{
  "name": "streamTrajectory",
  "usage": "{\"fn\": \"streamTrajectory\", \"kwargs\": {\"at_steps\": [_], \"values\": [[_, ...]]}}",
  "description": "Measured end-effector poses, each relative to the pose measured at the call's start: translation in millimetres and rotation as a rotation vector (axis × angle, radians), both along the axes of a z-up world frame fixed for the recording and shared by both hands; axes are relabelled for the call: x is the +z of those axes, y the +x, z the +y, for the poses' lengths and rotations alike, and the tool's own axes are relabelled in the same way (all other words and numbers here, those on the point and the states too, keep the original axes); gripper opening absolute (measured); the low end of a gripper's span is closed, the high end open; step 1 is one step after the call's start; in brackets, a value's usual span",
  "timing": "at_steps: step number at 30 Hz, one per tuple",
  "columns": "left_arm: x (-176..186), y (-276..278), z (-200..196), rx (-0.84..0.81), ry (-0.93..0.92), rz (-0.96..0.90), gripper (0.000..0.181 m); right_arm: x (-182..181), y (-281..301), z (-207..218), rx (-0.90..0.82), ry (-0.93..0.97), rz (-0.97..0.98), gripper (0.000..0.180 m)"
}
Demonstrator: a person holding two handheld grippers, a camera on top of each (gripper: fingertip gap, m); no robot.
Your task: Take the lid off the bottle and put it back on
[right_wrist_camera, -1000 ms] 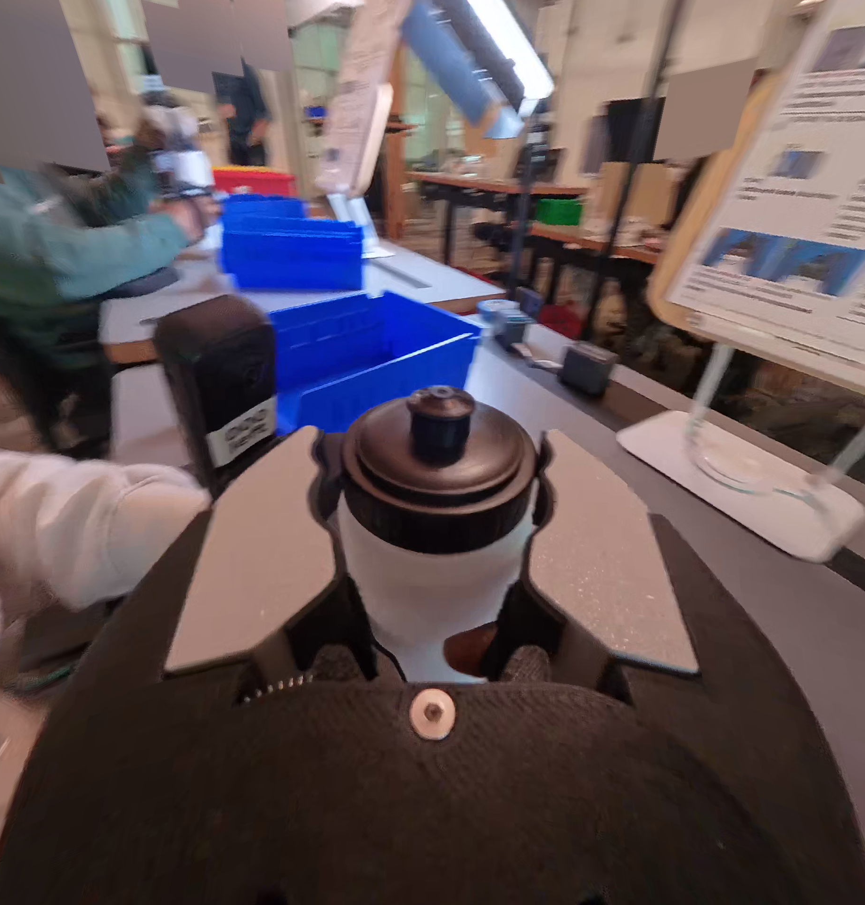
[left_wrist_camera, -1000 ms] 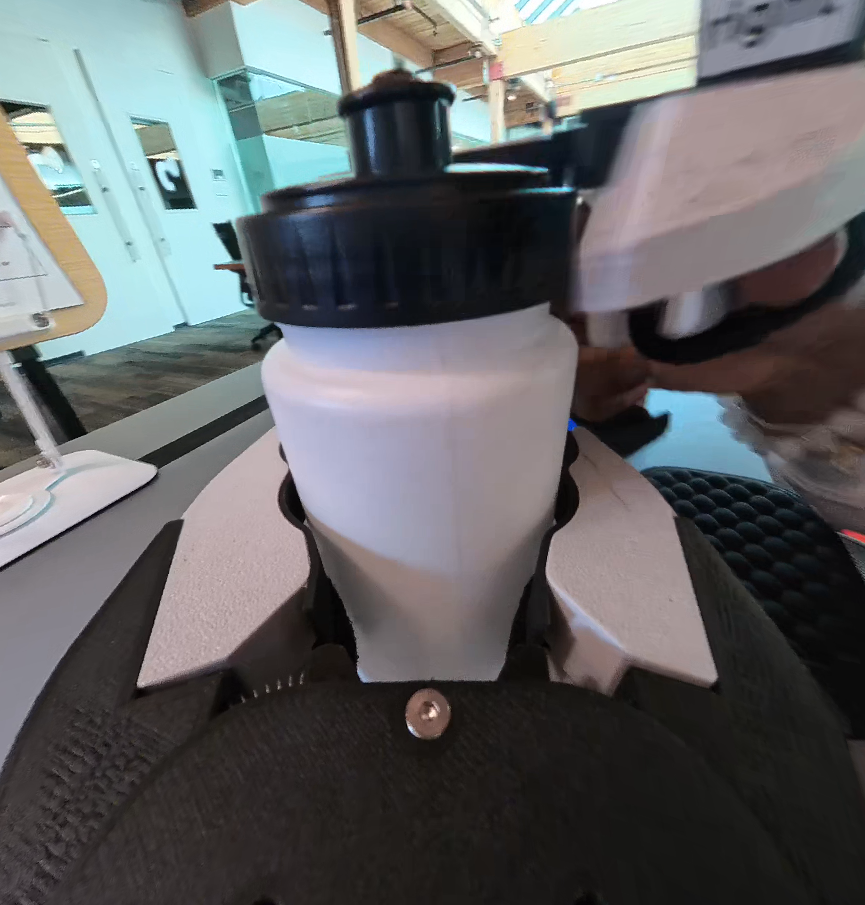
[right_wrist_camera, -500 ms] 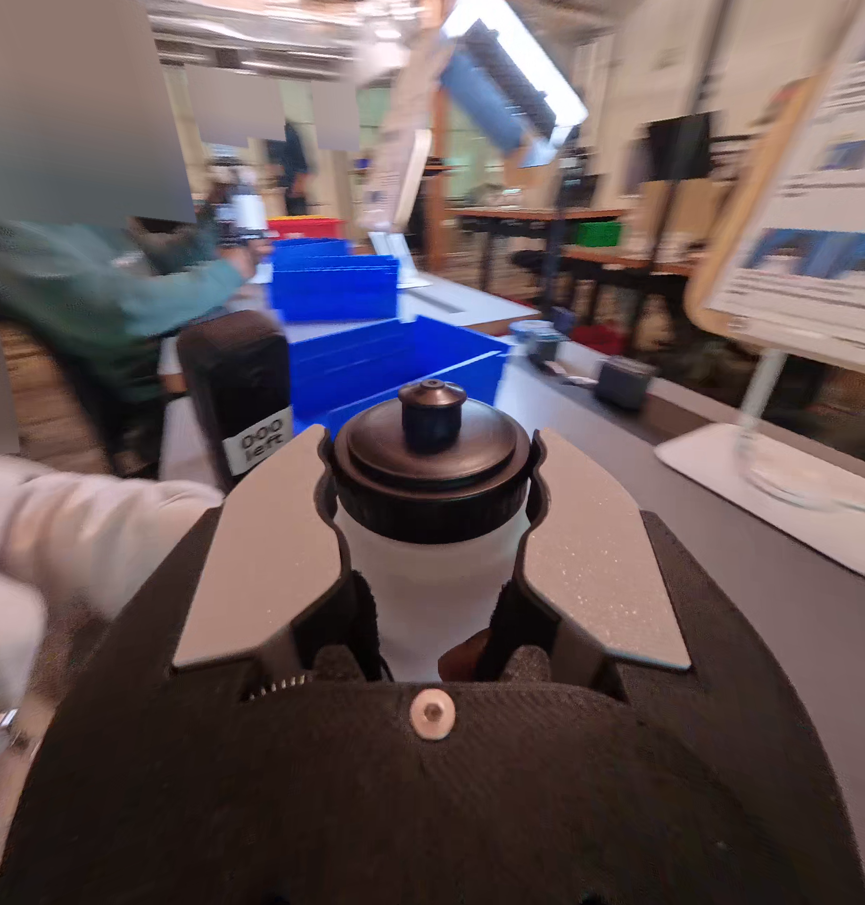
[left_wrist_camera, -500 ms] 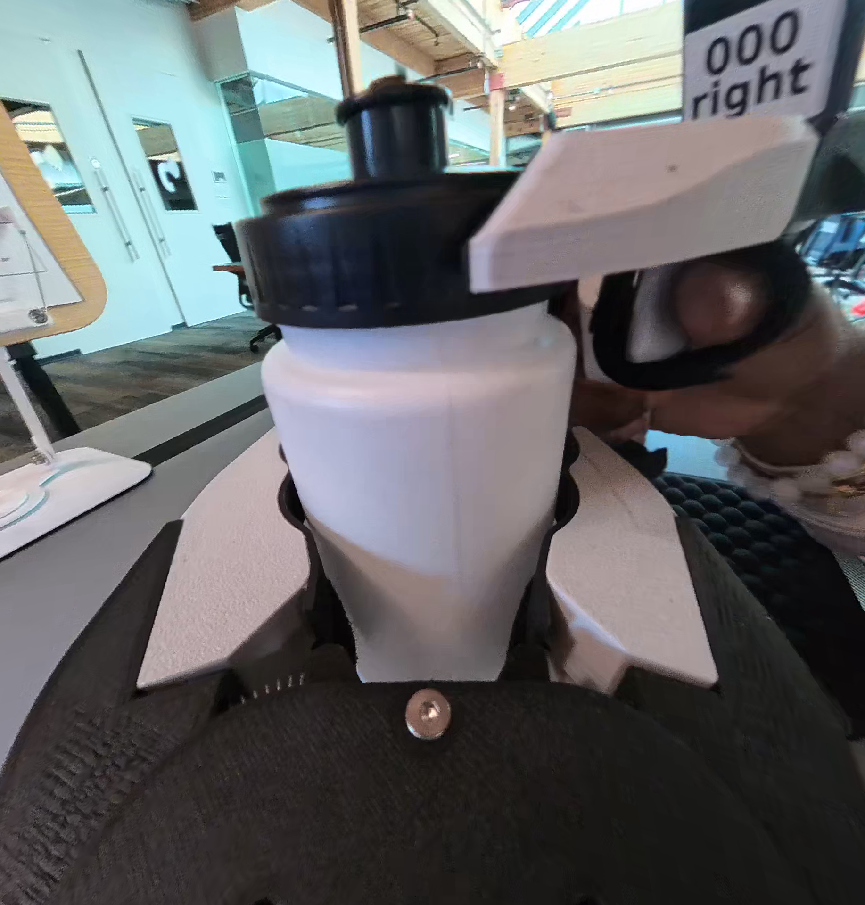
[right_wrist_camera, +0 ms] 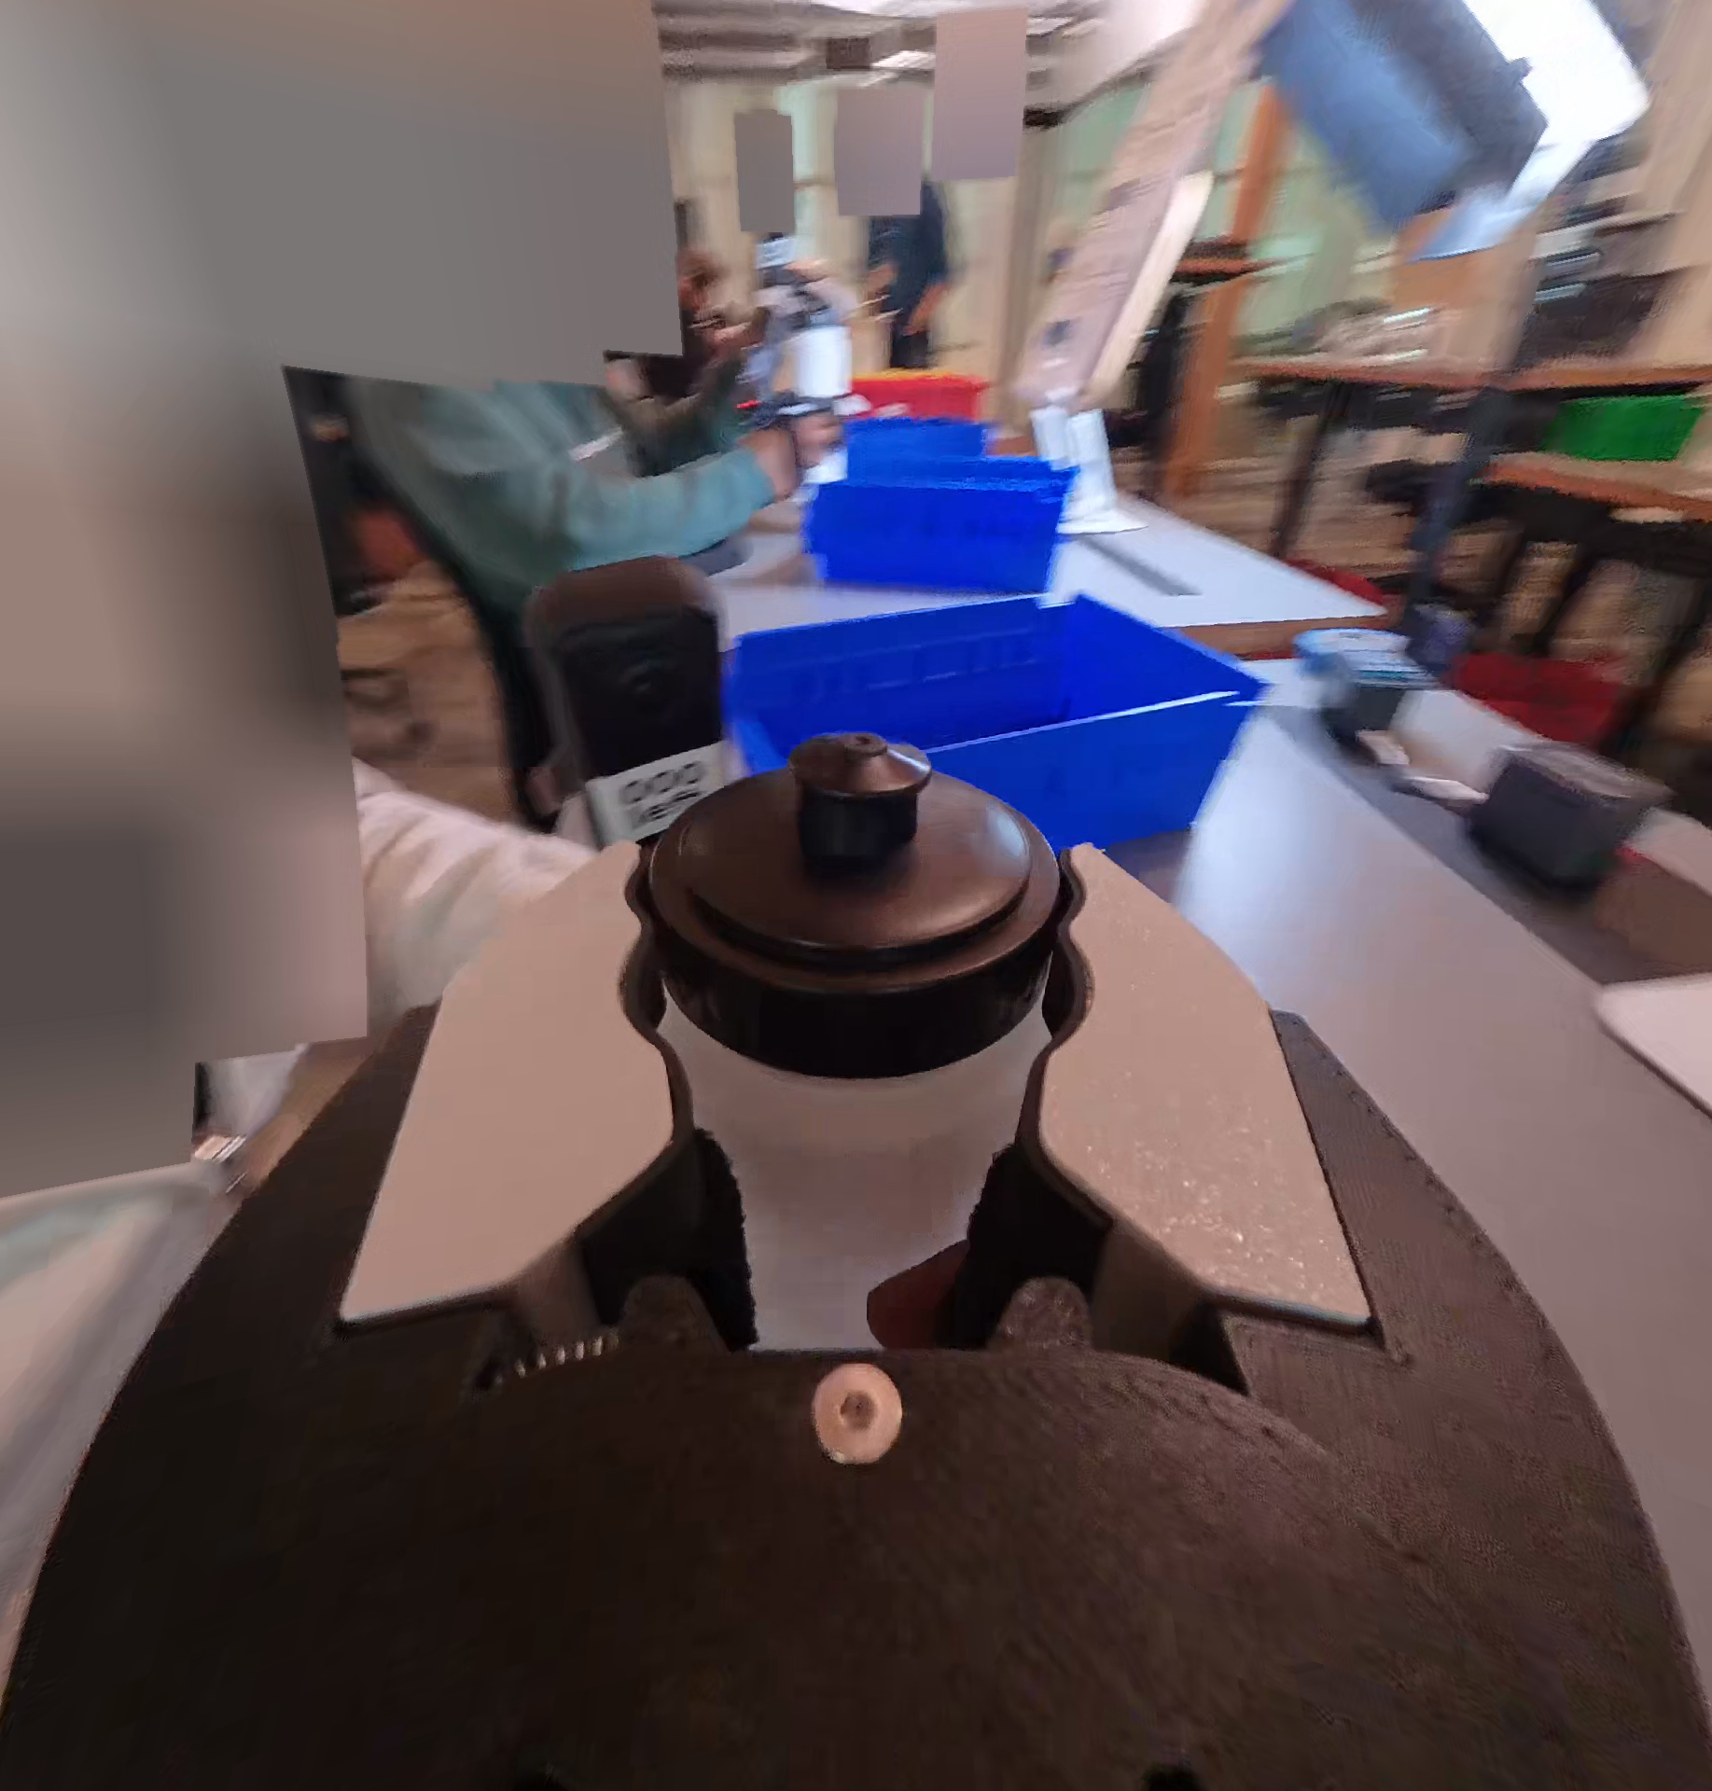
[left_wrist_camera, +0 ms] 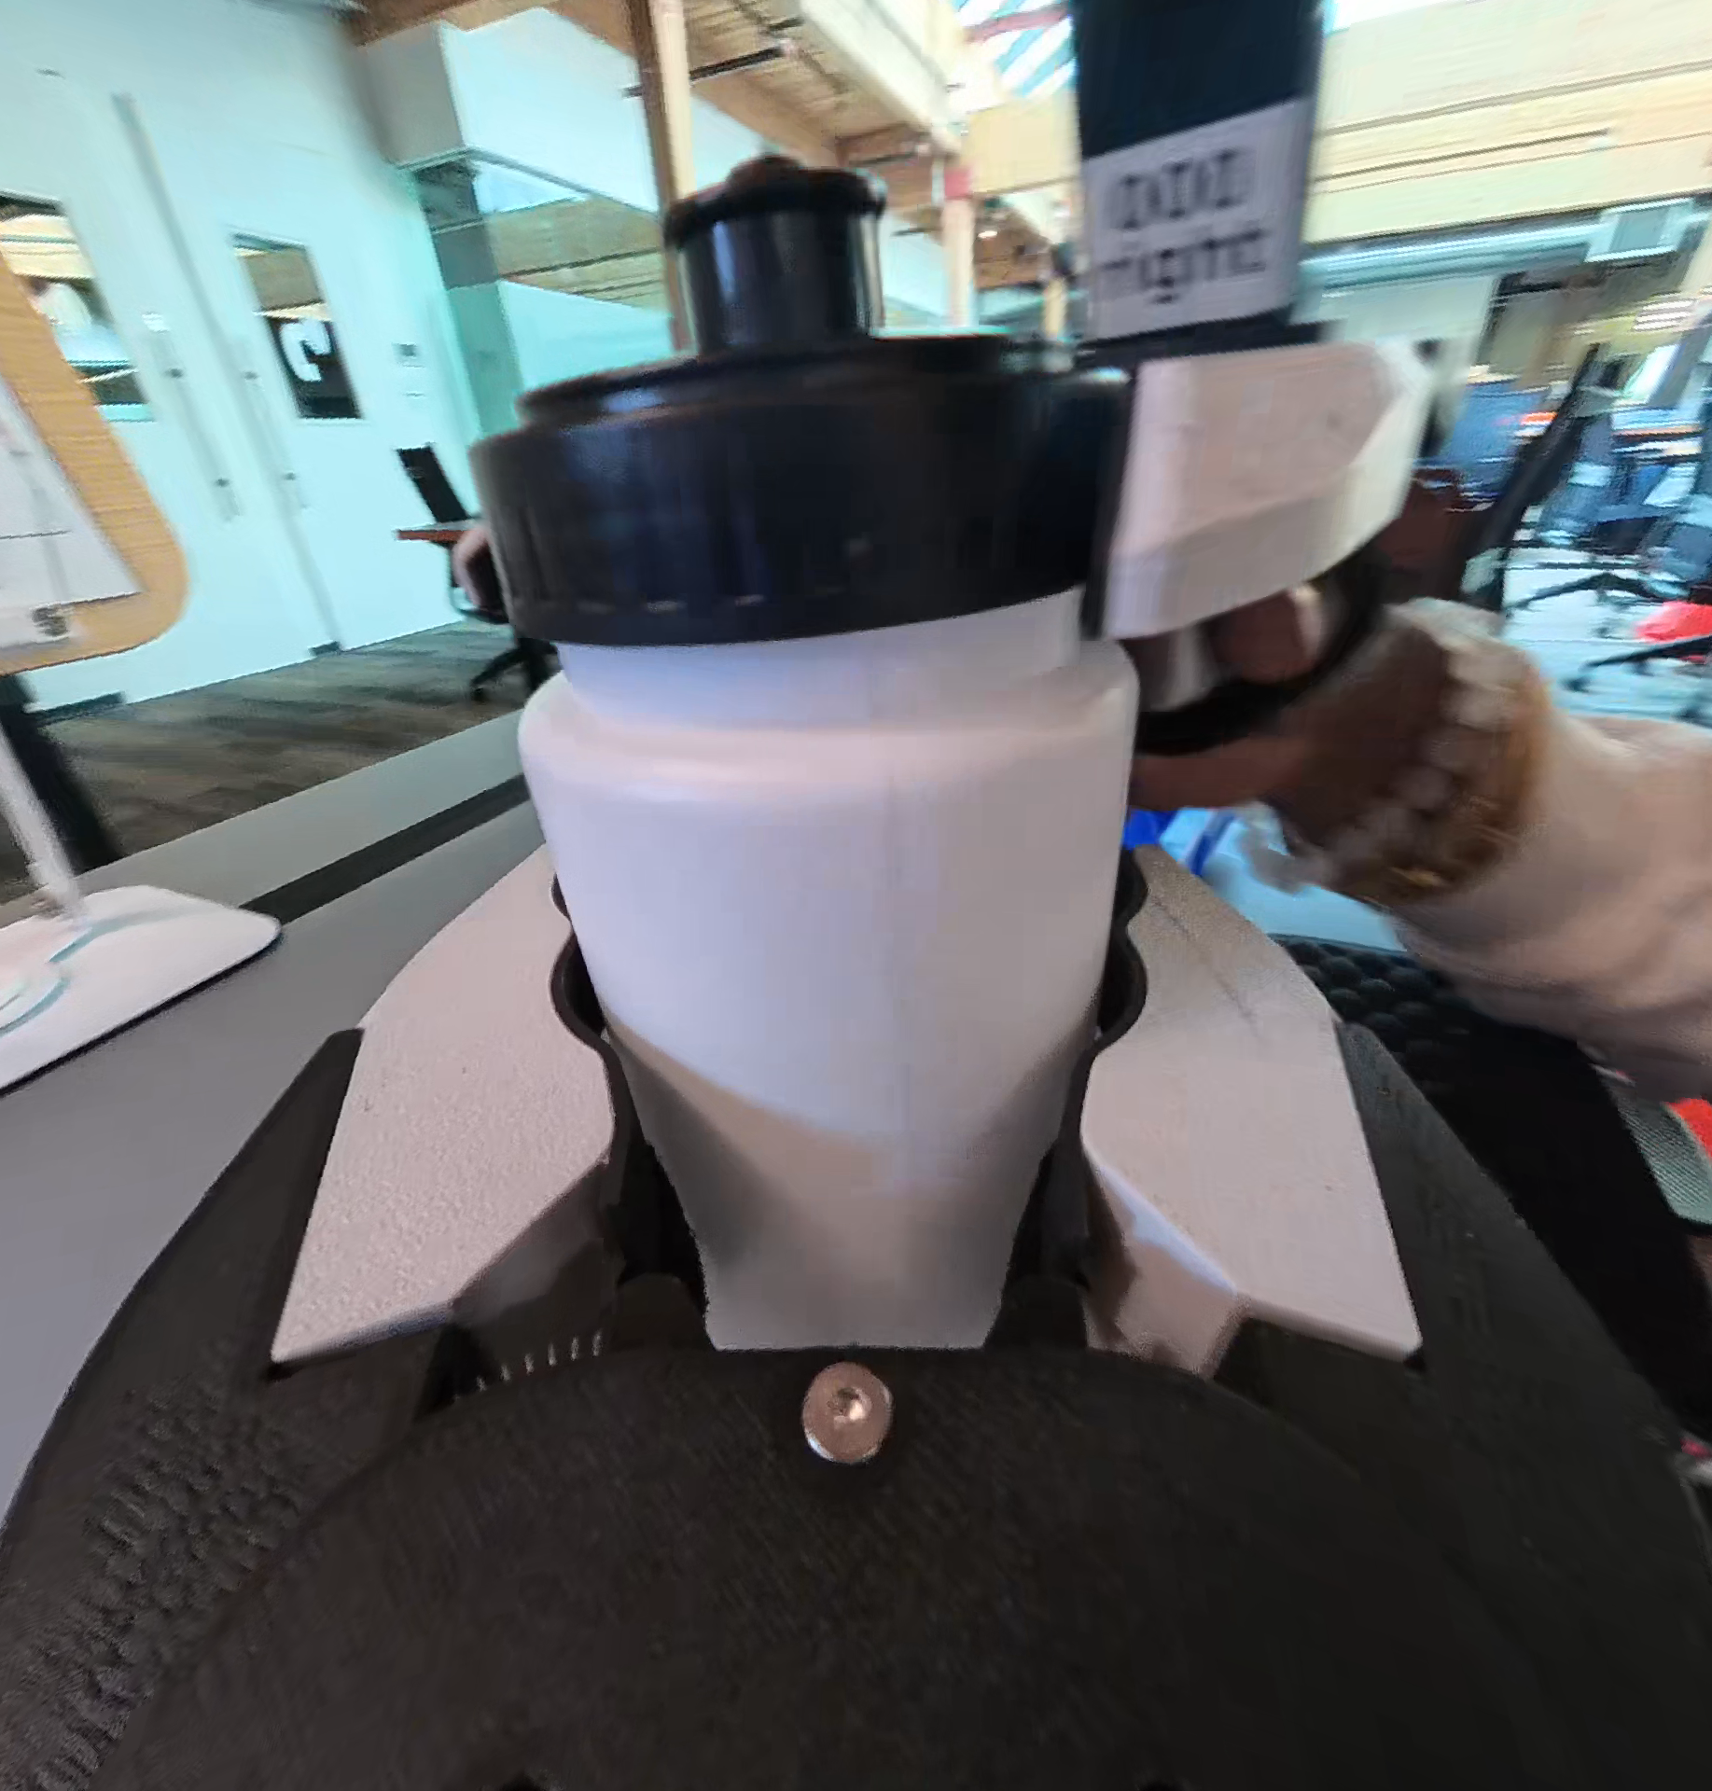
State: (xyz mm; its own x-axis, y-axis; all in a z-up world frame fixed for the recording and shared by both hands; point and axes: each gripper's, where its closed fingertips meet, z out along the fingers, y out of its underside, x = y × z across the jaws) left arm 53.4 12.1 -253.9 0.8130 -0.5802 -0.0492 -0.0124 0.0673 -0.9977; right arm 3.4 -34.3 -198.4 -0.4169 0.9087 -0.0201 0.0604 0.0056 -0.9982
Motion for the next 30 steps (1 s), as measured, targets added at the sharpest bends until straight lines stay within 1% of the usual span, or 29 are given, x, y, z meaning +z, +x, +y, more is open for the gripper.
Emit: {"fn": "streamTrajectory", "kwargs": {"at_steps": [2, 3, 4, 5, 6, 7, 8, 10, 12, 13, 14, 16, 17, 18, 20, 21, 22, 23, 24, 25, 26, 27, 30], "values": [[-0.3, -2.1, 2.6, 0.056, 0.003, 0.010, 0.101, 0.0, -2.8, 7.4, -0.258, 0.018, 0.011, 0.078], [-0.3, -1.0, 2.1, 0.056, 0.010, 0.018, 0.101, -0.9, -1.8, 10.1, -0.377, 0.049, 0.001, 0.078], [-0.1, 0.6, 0.7, 0.041, 0.017, 0.025, 0.101, -0.9, 0.0, 10.6, -0.450, 0.064, -0.011, 0.078], [0.2, 1.7, -0.8, 0.022, 0.022, 0.027, 0.101, -1.3, 1.1, 9.1, -0.461, 0.076, -0.031, 0.078], [0.1, 3.3, -2.4, -0.007, 0.023, 0.026, 0.101, -1.7, 0.9, 4.0, -0.403, 0.097, -0.053, 0.084], [0.2, 5.7, -4.2, -0.044, 0.024, 0.024, 0.101, -0.6, 0.0, -1.9, -0.310, 0.099, -0.064, 0.105], [0.1, 7.8, -6.2, -0.084, 0.023, 0.019, 0.101, 0.0, 0.4, -6.8, -0.203, 0.087, -0.083, 0.121], [0.2, 10.2, -10.2, -0.156, 0.016, 0.000, 0.101, 1.5, 9.0, -20.7, 0.068, 0.059, -0.100, 0.112], [-0.3, 12.7, -14.9, -0.222, 0.003, -0.028, 0.101, 1.9, 10.5, -18.6, 0.190, 0.045, -0.095, 0.103], [-0.2, 13.2, -16.1, -0.233, 0.005, -0.032, 0.100, -0.3, 10.4, -18.6, 0.234, 0.051, -0.092, 0.088], [-0.1, 13.0, -16.2, -0.231, 0.008, -0.031, 0.100, -3.2, 7.4, -15.7, 0.230, 0.059, -0.089, 0.078], [0.0, 11.5, -14.8, -0.198, 0.013, -0.027, 0.100, -2.4, 6.1, -15.9, 0.211, 0.046, -0.053, 0.078], [-0.2, 9.1, -11.7, -0.153, 0.011, -0.028, 0.100, -2.1, 3.9, -12.6, 0.148, 0.037, -0.041, 0.078], [-0.4, 6.2, -7.5, -0.097, 0.005, -0.026, 0.100, -1.9, 0.3, -6.6, 0.044, 0.017, -0.037, 0.078], [-0.8, 2.4, -1.9, -0.006, 0.003, -0.015, 0.100, -2.2, -4.2, 5.4, -0.249, 0.014, -0.028, 0.079], [-0.6, 3.1, -1.7, 0.008, 0.016, -0.001, 0.100, -2.5, -3.3, 9.5, -0.398, 0.031, -0.031, 0.079], [-0.1, 4.5, -3.0, 0.003, 0.030, 0.011, 0.100, -3.2, -1.2, 10.4, -0.495, 0.061, -0.041, 0.080], [0.0, 5.4, -4.4, -0.010, 0.033, 0.015, 0.100, -5.2, 0.4, 8.9, -0.527, 0.110, -0.062, 0.080], [-0.1, 4.8, -4.5, -0.022, 0.026, 0.008, 0.100, -7.9, 0.6, 1.7, -0.472, 0.146, -0.094, 0.096], [-0.1, 4.4, -4.7, -0.043, 0.020, -0.005, 0.100, -8.9, -0.1, -8.6, -0.363, 0.144, -0.120, 0.117], [0.2, 6.0, -6.8, -0.086, 0.020, -0.013, 0.100, -9.1, 1.0, -14.3, -0.259, 0.129, -0.146, 0.124], [0.2, 8.5, -9.9, -0.135, 0.021, -0.014, 0.100, -7.8, 3.2, -17.9, -0.151, 0.130, -0.155, 0.118], [-0.4, 13.8, -18.2, -0.243, 0.013, -0.017, 0.100, -0.9, 9.9, -22.6, 0.125, 0.157, -0.092, 0.099]]}}
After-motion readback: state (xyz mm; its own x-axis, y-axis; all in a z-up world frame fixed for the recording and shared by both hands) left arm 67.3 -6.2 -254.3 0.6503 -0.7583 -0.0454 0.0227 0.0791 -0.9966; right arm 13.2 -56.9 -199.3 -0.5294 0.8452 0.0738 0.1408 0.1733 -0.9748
